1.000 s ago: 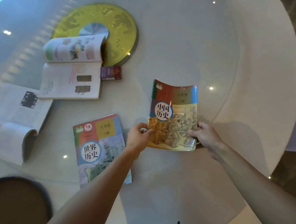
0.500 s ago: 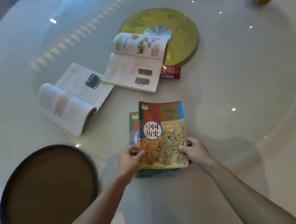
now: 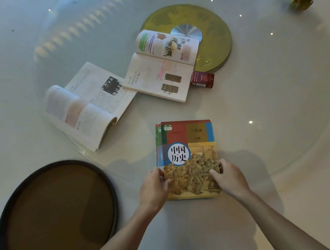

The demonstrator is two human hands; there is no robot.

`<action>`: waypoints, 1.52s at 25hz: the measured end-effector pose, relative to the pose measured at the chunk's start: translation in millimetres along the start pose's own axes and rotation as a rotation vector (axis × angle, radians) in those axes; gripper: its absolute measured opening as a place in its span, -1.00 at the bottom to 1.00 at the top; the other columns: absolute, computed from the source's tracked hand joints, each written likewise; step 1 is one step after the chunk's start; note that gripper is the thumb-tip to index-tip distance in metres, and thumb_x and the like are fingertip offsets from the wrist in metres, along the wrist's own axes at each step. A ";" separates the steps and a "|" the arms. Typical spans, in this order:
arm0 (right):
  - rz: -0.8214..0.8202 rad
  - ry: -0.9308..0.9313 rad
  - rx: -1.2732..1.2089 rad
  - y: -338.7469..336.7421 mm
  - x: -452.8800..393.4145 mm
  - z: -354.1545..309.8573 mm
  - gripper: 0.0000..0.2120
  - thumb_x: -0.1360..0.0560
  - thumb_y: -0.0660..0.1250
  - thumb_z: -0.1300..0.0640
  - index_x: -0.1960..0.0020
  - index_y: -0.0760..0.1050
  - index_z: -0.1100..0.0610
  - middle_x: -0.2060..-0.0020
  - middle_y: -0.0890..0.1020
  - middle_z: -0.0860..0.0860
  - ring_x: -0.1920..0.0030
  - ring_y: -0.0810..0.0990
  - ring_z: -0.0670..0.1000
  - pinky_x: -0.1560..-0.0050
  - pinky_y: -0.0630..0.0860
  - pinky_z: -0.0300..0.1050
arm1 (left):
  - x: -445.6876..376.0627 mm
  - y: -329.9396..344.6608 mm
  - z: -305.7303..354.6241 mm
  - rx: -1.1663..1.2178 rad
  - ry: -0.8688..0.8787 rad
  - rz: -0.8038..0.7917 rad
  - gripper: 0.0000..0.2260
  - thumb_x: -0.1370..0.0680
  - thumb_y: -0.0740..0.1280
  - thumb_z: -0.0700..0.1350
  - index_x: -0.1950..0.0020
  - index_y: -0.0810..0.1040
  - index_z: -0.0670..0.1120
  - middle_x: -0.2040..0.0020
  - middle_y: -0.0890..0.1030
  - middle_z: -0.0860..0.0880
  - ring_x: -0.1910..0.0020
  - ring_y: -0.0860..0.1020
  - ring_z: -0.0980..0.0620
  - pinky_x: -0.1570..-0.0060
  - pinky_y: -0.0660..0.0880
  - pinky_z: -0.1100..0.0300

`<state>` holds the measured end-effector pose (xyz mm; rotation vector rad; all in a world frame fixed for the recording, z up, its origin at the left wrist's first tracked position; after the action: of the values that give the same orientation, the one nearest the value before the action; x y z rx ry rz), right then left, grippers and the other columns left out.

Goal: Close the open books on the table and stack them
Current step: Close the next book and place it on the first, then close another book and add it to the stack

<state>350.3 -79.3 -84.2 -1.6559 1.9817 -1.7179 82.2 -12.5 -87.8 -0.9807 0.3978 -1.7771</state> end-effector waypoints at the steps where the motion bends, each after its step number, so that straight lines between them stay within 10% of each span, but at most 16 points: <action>1: 0.011 -0.011 0.029 1.1 -0.6 -3.3 -0.74 -0.60 0.33 -0.02 0.06 0.49 0.19 0.25 0.59 0.04 0.13 0.63 0.19 0.13 0.54 0.09 | -2.3 -3.4 -0.2 -0.029 0.024 0.014 -0.83 -0.50 0.45 -0.04 0.09 0.48 -0.04 0.12 0.58 0.00 0.14 0.57 -0.03 0.21 0.43 0.12; 10: 0.027 0.022 0.295 0.7 3.9 -35.1 -0.68 -0.58 0.23 -0.17 0.04 0.50 0.09 0.14 0.66 0.05 0.08 0.65 0.18 0.09 0.57 0.03 | -28.6 -15.8 -38.3 0.215 -0.065 -0.080 -0.78 -0.46 0.49 -0.02 -0.04 0.55 0.04 0.13 0.66 0.00 0.21 0.62 0.12 0.29 0.55 0.25; 14: 0.286 -0.146 0.338 -27.6 -9.7 -127.6 -0.62 -0.58 0.29 -0.09 -0.24 0.51 0.17 -0.08 0.62 0.11 -0.10 0.63 0.19 0.01 0.54 0.05 | -61.3 -59.1 -74.9 0.810 -0.323 0.006 -0.66 -0.47 0.51 -0.01 -0.13 0.60 -0.19 0.14 0.65 -0.09 0.24 0.63 0.05 0.24 0.58 0.18; 17: 0.124 -0.358 0.195 -3.8 -26.9 -215.5 -0.61 -0.62 0.33 -0.06 -0.36 0.49 0.11 -0.12 0.62 0.06 -0.06 0.62 0.07 0.09 0.56 -0.07 | -85.0 -92.6 -84.6 1.230 -0.455 0.061 -0.73 -0.47 0.50 0.02 -0.01 0.59 -0.14 0.08 0.64 -0.11 0.15 0.66 0.01 0.21 0.61 0.21; 21: -0.184 -0.517 0.137 43.3 -42.6 -305.3 -0.44 -0.64 0.32 0.01 -0.61 0.34 0.05 -0.52 0.49 0.07 -0.48 0.50 0.11 -0.44 0.44 0.07 | -114.8 -107.5 -76.2 1.774 -0.589 0.075 -0.51 -0.49 0.46 0.02 -0.32 0.42 -0.13 -0.20 0.55 -0.14 -0.22 0.54 -0.12 0.01 0.55 0.07; 25: -0.227 -0.559 0.195 74.4 -61.8 -348.3 -0.46 -0.65 0.27 0.06 -0.61 0.35 0.11 -0.56 0.46 0.06 -0.55 0.42 0.07 -0.52 0.31 -0.01 | -132.2 -122.4 -91.6 2.050 -0.673 0.273 -0.63 -0.62 0.31 -0.12 -0.42 0.45 -0.12 -0.37 0.54 -0.09 -0.29 0.53 -0.04 -0.16 0.47 0.11; 28: -0.153 -0.474 0.135 80.3 -80.7 -354.8 -0.50 -0.65 0.27 0.03 -0.56 0.41 0.15 -0.50 0.52 0.12 -0.48 0.49 0.12 -0.46 0.38 0.00 | -127.1 -143.8 -111.6 2.037 -0.547 0.378 -0.64 -0.66 0.20 -0.26 -0.46 0.38 -0.12 -0.36 0.54 -0.17 -0.25 0.57 -0.14 -0.19 0.52 0.00; 31: -0.021 -0.388 0.084 76.4 -94.1 -346.9 -0.49 -0.65 0.29 0.00 -0.53 0.41 0.20 -0.46 0.51 0.19 -0.44 0.51 0.19 -0.43 0.41 0.07 | -104.1 -169.5 -145.6 1.903 -0.482 0.484 -0.74 -0.63 0.23 -0.31 -0.31 0.47 -0.14 -0.18 0.64 -0.19 0.08 0.71 -0.12 0.20 0.66 0.06; 38: -0.010 -0.166 0.078 108.4 -82.7 -328.8 -0.54 -0.63 0.30 -0.06 -0.40 0.48 0.22 -0.37 0.48 0.18 -0.38 0.48 0.21 -0.38 0.46 0.13 | -58.0 -207.2 -188.9 1.184 -0.400 0.505 -0.92 -0.54 0.42 -0.15 -0.01 0.59 -0.10 0.09 0.71 -0.08 0.20 0.67 0.01 0.25 0.59 0.21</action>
<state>111.5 184.7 -83.2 -1.7235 1.8134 -1.5822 -183.5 94.1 -91.8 -0.2897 -0.5843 -1.0040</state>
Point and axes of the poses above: each hand's wrist, its own x-axis away from the middle knuckle, its own y-axis out of the palm, z = x × y, the point moved 9 cm from there along -x, towards the middle knuckle
